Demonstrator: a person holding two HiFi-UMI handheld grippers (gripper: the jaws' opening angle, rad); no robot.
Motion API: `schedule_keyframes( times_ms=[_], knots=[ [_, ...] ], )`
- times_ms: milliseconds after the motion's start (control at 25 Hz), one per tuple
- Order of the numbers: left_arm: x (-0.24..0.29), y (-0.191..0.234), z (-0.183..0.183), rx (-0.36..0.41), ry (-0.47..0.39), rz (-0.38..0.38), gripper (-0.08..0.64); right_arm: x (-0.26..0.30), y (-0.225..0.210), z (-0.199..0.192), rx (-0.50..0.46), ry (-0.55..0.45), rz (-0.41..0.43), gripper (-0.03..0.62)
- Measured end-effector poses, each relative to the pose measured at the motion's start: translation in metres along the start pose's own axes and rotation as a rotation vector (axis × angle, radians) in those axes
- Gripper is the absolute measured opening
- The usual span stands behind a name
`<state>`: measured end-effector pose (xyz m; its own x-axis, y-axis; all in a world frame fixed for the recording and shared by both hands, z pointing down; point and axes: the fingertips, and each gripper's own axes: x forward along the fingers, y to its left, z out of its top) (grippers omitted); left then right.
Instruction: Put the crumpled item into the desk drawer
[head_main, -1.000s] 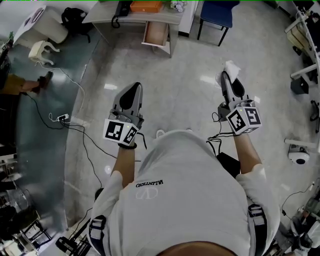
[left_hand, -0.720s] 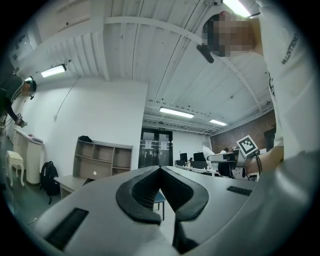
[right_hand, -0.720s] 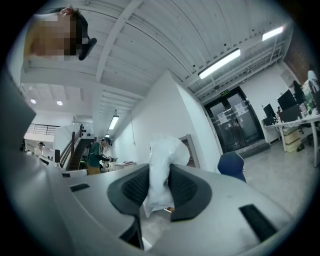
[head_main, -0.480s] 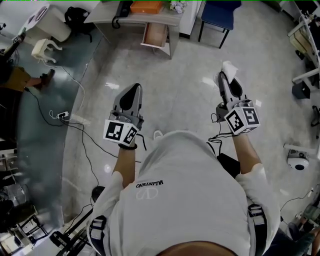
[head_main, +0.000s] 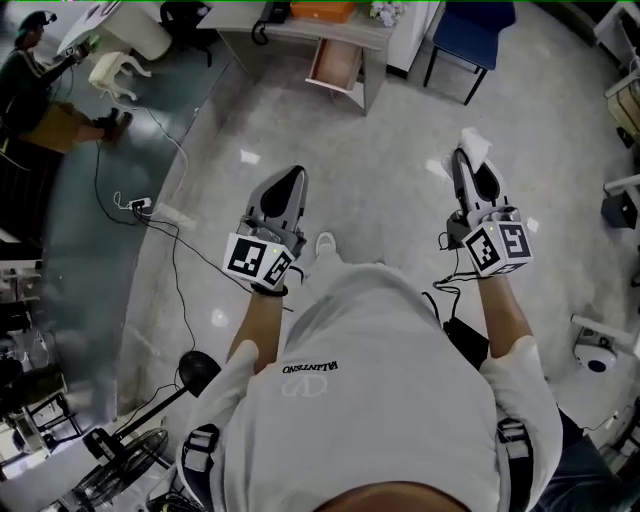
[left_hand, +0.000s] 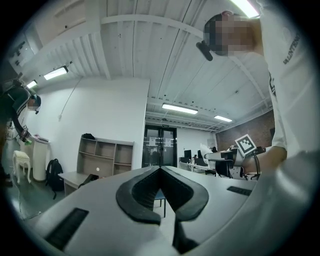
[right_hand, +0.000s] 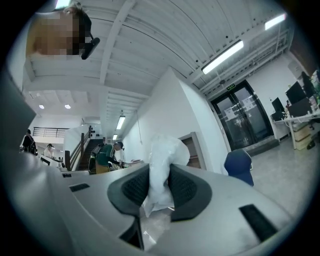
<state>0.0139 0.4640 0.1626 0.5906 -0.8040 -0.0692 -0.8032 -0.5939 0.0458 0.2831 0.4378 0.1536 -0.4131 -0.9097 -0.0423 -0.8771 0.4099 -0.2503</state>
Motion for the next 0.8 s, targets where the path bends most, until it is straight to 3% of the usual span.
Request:
schedule_keyframes(
  times_ms=[280,440,800],
  knots=[
    [-0.002,0.028,-0.001,-0.002,-0.001,0.011,-0.002,0.026,0.014,-0.017,0.025,0.019,0.005,0.089],
    [0.005,0.056,-0.012,-0.041,-0.001,0.012,-0.002,0.049,0.02,-0.02,0.01,0.024,-0.013,0.089],
    [0.055,0.133,-0.02,-0.097,-0.019,-0.031,-0.002,0.126,0.019,-0.018,-0.016,0.028,-0.069,0.089]
  ],
)
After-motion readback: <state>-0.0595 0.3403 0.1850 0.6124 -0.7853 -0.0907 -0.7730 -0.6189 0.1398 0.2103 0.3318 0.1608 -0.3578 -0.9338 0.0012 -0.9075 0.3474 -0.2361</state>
